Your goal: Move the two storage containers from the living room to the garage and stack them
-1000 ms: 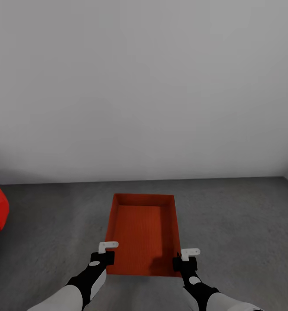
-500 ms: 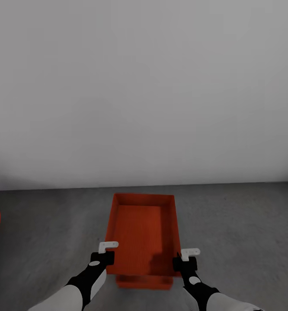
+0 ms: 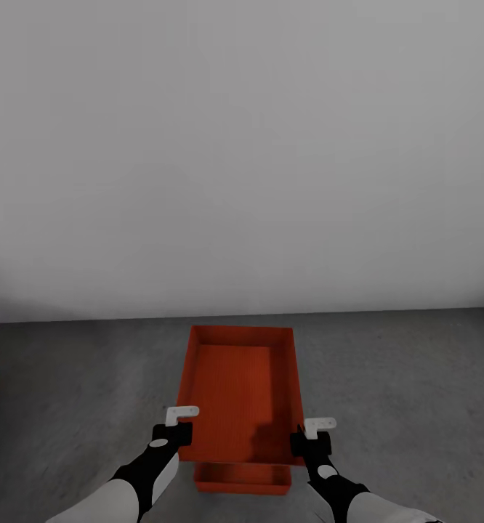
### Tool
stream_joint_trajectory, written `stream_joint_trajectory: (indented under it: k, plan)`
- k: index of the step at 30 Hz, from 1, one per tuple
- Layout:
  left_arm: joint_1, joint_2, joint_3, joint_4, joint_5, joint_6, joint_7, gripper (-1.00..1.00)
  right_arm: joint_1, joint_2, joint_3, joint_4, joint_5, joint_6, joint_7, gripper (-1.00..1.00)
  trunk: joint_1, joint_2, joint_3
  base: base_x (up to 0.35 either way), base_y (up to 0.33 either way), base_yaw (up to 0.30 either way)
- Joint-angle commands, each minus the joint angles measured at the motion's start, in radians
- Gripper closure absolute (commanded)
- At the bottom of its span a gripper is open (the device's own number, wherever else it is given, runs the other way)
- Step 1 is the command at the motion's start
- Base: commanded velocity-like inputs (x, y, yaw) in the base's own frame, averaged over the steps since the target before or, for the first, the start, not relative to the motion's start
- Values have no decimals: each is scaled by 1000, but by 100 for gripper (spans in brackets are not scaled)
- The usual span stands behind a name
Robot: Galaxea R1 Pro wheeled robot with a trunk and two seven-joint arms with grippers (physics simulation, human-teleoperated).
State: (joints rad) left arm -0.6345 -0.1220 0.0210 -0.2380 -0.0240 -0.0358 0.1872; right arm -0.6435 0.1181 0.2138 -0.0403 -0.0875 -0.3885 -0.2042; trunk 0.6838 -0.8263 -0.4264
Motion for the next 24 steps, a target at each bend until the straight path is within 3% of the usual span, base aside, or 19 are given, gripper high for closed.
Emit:
stream_joint_trajectory:
  k: [1,24]
  plan:
    - [-1,-1,14,0,-4,-3,8,100,-1,0,-7,2,-24,-7,-6,100,0,-1,-1,0,0,0]
    - [-1,-2,16,0,-4,-3,8,100,-1,0,-7,2,-24,-7,-6,100,0,-1,-1,0,61,0]
